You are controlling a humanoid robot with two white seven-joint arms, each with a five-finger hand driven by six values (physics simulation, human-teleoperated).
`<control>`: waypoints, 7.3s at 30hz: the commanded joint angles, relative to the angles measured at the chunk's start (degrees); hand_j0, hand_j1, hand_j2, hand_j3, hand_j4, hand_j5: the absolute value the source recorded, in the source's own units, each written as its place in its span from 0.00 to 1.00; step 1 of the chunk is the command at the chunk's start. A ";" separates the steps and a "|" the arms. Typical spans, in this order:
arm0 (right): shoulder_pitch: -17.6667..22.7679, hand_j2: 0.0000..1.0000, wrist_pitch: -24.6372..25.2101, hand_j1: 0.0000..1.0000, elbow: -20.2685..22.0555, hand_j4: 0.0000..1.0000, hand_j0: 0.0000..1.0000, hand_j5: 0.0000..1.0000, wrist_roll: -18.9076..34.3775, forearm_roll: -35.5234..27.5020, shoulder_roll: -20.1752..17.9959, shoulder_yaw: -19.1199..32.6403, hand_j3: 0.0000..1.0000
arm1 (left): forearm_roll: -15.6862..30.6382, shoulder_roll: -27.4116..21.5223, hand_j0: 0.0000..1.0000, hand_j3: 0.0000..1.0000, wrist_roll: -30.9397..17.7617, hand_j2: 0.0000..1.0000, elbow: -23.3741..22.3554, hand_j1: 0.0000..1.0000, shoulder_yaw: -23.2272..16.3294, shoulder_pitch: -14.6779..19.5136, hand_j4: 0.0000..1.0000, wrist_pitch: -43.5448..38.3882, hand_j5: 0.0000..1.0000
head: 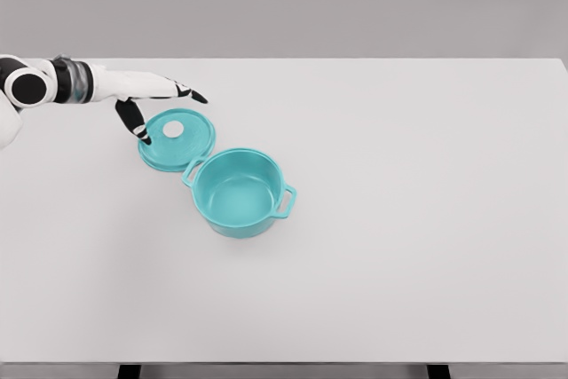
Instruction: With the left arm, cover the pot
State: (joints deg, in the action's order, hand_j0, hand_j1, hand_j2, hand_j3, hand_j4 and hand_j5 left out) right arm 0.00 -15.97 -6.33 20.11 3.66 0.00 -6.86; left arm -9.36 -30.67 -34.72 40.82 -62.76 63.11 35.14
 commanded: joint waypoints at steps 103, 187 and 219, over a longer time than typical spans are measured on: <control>0.00 1.00 -0.02 1.00 0.00 1.00 1.00 1.00 0.01 0.03 0.00 0.01 1.00 | 2.60 -11.87 0.45 0.45 0.18 0.45 31.25 0.45 -7.20 3.43 0.45 -0.14 0.45; -0.09 1.00 -0.02 1.00 0.00 1.00 1.00 1.00 0.01 0.03 0.00 0.01 1.00 | 3.83 -9.85 0.46 0.46 0.36 0.46 38.99 0.46 -12.65 3.34 0.46 -0.14 0.46; 0.00 1.00 -0.02 1.00 0.00 1.00 1.00 1.00 0.01 0.03 0.00 0.01 1.00 | 5.58 -10.38 0.79 0.79 0.45 0.79 40.74 0.79 -11.68 3.25 0.79 -0.14 0.79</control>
State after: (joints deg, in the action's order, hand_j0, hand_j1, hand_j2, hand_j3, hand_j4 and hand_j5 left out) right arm 0.00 -15.97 -6.33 20.11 3.66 0.00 -6.86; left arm -4.38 -40.95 -34.28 81.50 -74.75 66.36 35.07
